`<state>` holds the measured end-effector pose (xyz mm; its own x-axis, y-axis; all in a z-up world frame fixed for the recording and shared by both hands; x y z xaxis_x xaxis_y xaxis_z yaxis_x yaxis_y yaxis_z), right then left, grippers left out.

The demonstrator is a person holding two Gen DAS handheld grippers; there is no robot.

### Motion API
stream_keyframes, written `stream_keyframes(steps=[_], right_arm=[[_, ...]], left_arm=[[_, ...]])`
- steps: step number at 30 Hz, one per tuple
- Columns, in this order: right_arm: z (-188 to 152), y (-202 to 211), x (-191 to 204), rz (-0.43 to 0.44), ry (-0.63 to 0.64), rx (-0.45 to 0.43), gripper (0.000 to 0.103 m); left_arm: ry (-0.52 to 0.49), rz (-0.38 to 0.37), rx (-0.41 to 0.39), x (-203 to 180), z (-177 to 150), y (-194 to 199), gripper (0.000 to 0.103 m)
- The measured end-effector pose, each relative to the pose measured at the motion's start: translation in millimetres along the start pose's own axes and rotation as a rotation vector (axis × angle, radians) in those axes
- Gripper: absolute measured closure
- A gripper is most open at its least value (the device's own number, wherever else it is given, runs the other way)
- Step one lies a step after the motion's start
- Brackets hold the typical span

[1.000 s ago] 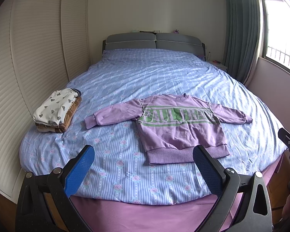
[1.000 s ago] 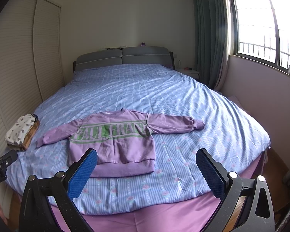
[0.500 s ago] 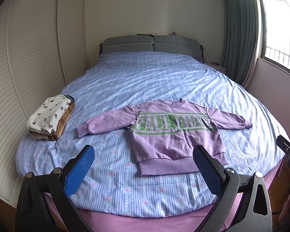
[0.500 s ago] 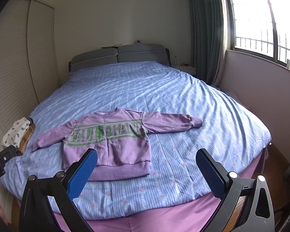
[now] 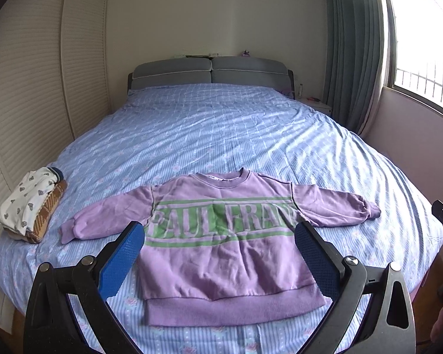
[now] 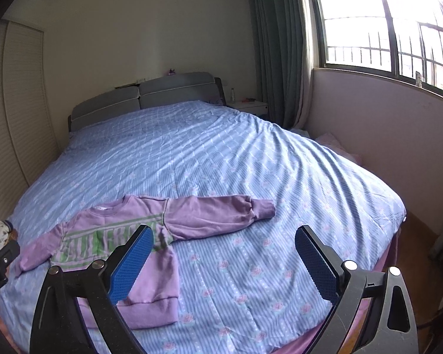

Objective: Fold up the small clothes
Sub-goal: 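Move the right gripper to the lavender sweatshirt's sleeve cuff and grasp it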

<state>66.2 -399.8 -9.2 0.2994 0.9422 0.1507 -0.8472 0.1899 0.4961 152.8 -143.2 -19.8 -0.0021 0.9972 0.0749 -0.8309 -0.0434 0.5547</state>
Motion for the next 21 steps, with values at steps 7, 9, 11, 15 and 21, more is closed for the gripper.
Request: stream_keyframes(steps=[7,9,11,15,21], right_arm=[[17.8,-75.0,-57.6,-0.028,-0.148,0.031,0.03],[17.1,-99.2,-73.3,-0.028,-0.202,0.057,0.034],[14.8,-123.1,-86.4,-0.023,-0.245,0.08,0.038],[5.9,-167.8,-107.9,-0.034,-0.309,0.115,0.038],[-9.5,-228.7,-134.9,-0.025,-0.433,0.174,0.041]], left_arm=[[-0.019,-0.021,-0.007,-61.6,13.7,-57.0,0.0],[-0.03,-0.024,0.001,-78.6,14.8,-73.4,0.0],[-0.041,-0.03,0.01,-94.3,15.3,-90.1,0.0],[-0.046,-0.031,0.028,-117.8,15.7,-123.0,0.0],[-0.051,-0.024,0.05,-142.9,18.5,-169.8,0.0]])
Point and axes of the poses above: each gripper's, at about its wrist camera, not at the fingertips, and y roughly against the way its jaws point, x to its left, z to its top, the point moved 1 cm from there along -y, roughly the way its jaws point, and after that the axes turned 8 degrees about z, right-handed, at the moved point
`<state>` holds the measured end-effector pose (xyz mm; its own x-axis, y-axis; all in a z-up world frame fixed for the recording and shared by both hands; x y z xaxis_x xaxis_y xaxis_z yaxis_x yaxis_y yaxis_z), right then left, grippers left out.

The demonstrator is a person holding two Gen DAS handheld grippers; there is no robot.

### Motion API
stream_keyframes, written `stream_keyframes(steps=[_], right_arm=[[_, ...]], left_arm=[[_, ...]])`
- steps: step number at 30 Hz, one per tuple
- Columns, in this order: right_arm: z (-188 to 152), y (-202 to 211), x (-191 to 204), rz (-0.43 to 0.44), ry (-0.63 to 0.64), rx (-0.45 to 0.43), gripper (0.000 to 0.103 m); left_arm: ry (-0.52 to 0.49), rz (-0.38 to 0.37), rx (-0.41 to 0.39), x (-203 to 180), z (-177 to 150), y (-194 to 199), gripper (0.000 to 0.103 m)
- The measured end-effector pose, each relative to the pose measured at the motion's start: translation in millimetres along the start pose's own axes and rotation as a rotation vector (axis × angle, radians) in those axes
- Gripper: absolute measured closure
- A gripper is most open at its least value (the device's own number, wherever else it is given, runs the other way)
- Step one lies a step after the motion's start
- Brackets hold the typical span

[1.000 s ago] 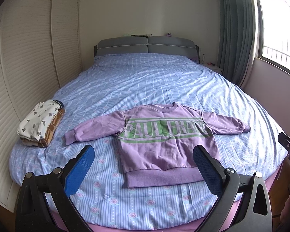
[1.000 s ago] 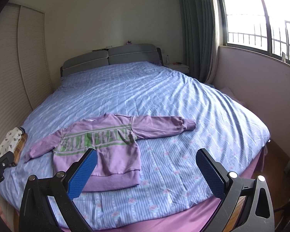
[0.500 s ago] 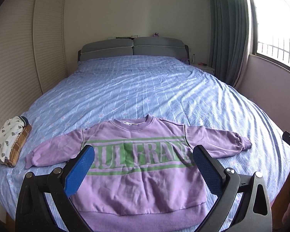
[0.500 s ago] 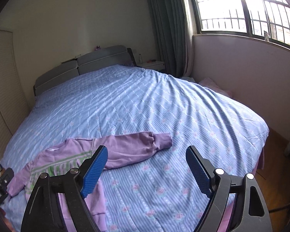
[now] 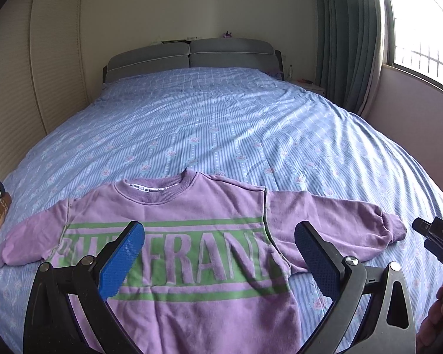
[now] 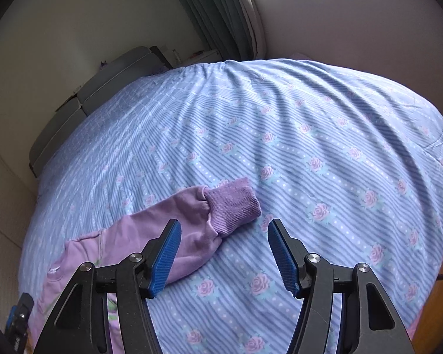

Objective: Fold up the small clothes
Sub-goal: 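Move the right gripper to the lavender sweatshirt's sleeve cuff and grasp it, then lift the sleeve with the right gripper, lay it across the chest, release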

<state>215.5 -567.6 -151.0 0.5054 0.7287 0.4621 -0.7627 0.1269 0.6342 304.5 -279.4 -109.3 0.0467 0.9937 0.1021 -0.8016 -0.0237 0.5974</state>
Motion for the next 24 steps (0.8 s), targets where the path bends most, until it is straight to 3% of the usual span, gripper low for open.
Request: stream_keyframes(steps=[10,13,14,16,24], right_arm=[[3.7,-67.9,-24.4,0.009,-0.13,0.081,0.046],[3.7,-82.8,-32.1,0.028,-0.173,0.09,0.057],[3.8,-84.9,-35.6,0.036,-0.188,0.086,0.072],[5.3,-83.0,-40.7,0.065,-0.212,0.07,0.089],[14.4,-41.0,1.6,0.099,-0.088,-0.019,0.094]], left_arm=[[0.023,0.006,0.035,-22.0,8.3,-56.2,0.0],[0.018,0.003,0.042,-25.2,5.9,-59.0,0.0],[0.018,0.003,0.046,-24.8,5.0,-59.0,0.0],[0.021,0.001,0.05,-21.3,4.3,-57.0,0.0],[0.076,0.03,0.044,34.2,7.9,-31.7,0.0]])
Point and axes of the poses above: each gripper's, at about its wrist camera, not at the fingertips, and y roughly against the way its jaws point, x to its left, z to its top, the point moved 1 cm from there along -y, roughly the way its jaws point, and after that the axes turned 8 degrees about z, right-handed, at the moved point
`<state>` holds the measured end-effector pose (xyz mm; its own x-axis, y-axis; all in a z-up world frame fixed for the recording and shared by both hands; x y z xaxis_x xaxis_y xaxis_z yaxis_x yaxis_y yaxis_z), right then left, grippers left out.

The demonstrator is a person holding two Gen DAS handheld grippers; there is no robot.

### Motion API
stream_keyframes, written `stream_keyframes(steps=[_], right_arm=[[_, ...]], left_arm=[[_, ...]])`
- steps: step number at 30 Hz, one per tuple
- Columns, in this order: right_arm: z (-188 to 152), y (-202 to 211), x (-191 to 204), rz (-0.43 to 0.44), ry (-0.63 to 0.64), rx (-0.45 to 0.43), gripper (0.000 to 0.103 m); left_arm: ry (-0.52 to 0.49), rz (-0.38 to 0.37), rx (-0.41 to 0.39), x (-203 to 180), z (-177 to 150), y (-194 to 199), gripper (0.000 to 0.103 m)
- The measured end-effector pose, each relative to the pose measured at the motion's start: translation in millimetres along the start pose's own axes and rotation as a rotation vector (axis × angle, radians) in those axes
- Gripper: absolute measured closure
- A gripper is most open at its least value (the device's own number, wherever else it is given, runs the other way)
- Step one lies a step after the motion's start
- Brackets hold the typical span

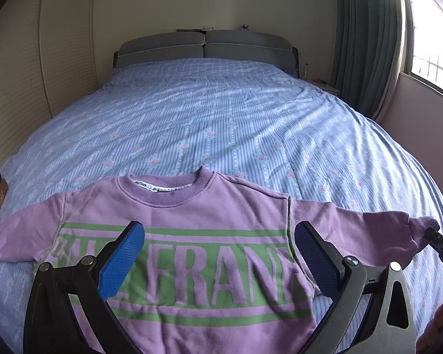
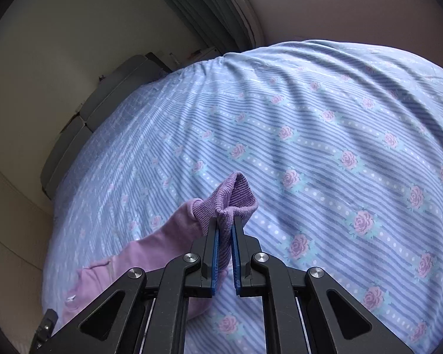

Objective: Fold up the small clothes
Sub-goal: 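Lift the sleeve with the right gripper, lay it across the chest, release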

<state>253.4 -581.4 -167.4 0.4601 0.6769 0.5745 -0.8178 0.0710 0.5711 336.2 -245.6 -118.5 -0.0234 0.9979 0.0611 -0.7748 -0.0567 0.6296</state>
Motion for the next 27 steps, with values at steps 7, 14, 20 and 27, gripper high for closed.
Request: stream_keyframes(steps=[7,14,20,27], right_arm=[[-15.9,31.0,107.2,0.093,0.21,-0.039,0.094],[-72.5,37.8,230.6,0.227,0.412,-0.016,0.094],[-151.5,25.0,324.4,0.309,0.61,0.038,0.094],[-268.6,-31.6,381.4,0.255,0.862,0.163,0.094]], left_arm=[[0.072,0.08,-0.019,96.5,5.4,30.2,0.0],[0.154,0.182,-0.039,205.8,4.9,51.9,0.0],[0.197,0.251,-0.021,283.3,-8.1,55.8,0.0],[0.23,0.287,0.044,335.8,-30.3,42.2,0.0]])
Point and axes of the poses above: each gripper's, at about its wrist camera, not at the fingertips, and y roughly against the way its jaws point, x to its left, z to its top, the point moved 1 cm from there along -y, roughly the way its jaws point, and after that the axes turned 8 degrees about z, right-handed, at the moved point
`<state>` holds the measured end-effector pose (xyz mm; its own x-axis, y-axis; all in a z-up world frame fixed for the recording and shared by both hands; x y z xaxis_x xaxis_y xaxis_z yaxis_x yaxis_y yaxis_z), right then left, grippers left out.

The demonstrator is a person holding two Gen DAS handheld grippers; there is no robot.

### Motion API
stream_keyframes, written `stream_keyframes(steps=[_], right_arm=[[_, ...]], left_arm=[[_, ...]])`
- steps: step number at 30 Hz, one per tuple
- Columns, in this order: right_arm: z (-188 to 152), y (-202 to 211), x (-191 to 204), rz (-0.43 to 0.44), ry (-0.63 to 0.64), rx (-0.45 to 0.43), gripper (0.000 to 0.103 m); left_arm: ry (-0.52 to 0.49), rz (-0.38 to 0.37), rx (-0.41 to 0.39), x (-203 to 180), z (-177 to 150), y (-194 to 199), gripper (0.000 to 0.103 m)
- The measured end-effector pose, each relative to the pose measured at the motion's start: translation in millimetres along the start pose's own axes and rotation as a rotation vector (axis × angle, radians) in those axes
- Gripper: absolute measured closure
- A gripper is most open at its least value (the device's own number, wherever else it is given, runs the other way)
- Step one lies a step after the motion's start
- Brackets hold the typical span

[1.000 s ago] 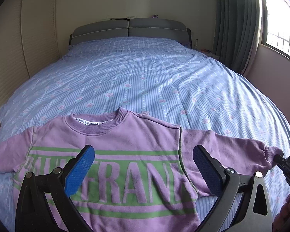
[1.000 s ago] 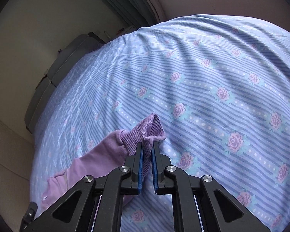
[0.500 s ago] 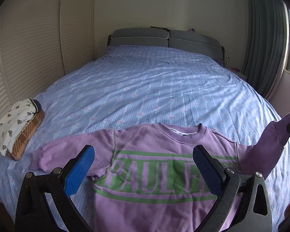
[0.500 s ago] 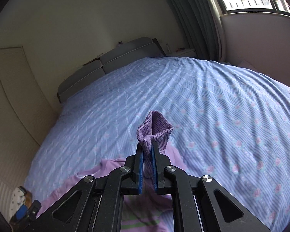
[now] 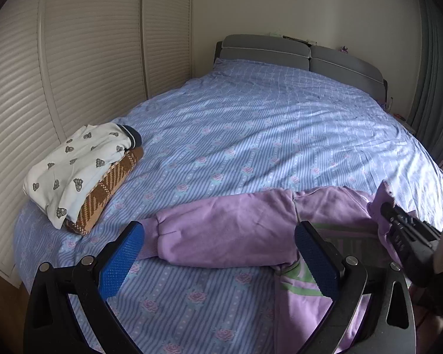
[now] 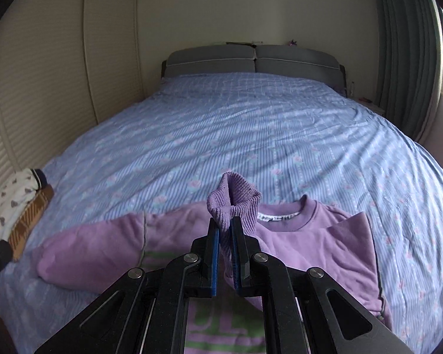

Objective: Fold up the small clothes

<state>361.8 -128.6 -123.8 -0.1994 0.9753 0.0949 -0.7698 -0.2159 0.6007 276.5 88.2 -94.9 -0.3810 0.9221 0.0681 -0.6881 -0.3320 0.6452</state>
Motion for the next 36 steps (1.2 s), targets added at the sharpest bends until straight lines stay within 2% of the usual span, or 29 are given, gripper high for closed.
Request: stream_keyframes(steps=[6,9,11,13,15,17,21,23,25,27,31,36], right_arm=[[-36.0,-44.7,24.4,0.019,0.021,0.129,0.092],[-44.5,-46.8,22.1,0.07,0.004,0.148,0.083],[-46.3,-38.6,21.0,0.118,0.0,0.13,0.063],[-47.2,-19.1,18.9,0.151,0.007,0.08,0.054],[-44.8,5.0,11.7,0.181,0.003,0.016,0.051],[-43.0,28.3,-2.4,0.176,-0.013,-0.039,0.05],[-42.7,53.6,-44.1,0.06,-0.035,-0.053,0.05],[-46.6,58.5,-71.1,-0.015,-0.058,-0.045,0.05],[-51.6,62.3,-102.2,-0.067,-0.118,-0.038,0.05],[-58.6,65.2,-132.1,-0.079,-0.209,-0.038,0.05],[-73.2,68.1,-170.5,-0.075,-0.349,-0.06,0.05],[-85.5,65.7,-180.6,-0.073,-0.371,-0.096,0.05]], left_arm=[[-0.003,0.007,0.036,8.8,-9.8,-16.0,0.0],[-0.009,-0.001,0.044,3.3,-13.3,-18.9,0.0],[-0.018,-0.008,0.046,-4.0,-15.3,-19.0,0.0],[-0.028,-0.015,0.044,-12.8,-17.1,-18.0,0.0],[-0.036,-0.028,0.041,-23.2,-19.1,-16.9,0.0],[-0.048,-0.047,0.04,-36.8,-20.5,-16.4,0.0],[-0.088,-0.124,0.035,-73.4,-23.0,-14.2,0.0],[-0.122,-0.18,0.03,-96.2,-24.7,-13.3,0.005],[-0.155,-0.239,0.036,-118.5,-27.3,-15.5,0.023],[-0.188,-0.278,0.052,-139.5,-30.6,-21.8,0.033],[-0.228,-0.304,0.08,-167.1,-34.0,-42.5,0.047],[-0.271,-0.292,0.131,-182.7,-40.8,-72.5,0.063]])
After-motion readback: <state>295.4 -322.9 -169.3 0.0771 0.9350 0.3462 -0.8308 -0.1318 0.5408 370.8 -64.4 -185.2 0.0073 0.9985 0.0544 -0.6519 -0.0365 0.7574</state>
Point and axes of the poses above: each gripper's, at about its wrist camera, not at the fingertips, and y roughly against the way its jaws point, x to its left, z to its top, the point moved 1 cm from there along -y, roughly the way its jaws point, and after that the axes turned 8 degrees about z, right-handed, at the moved point
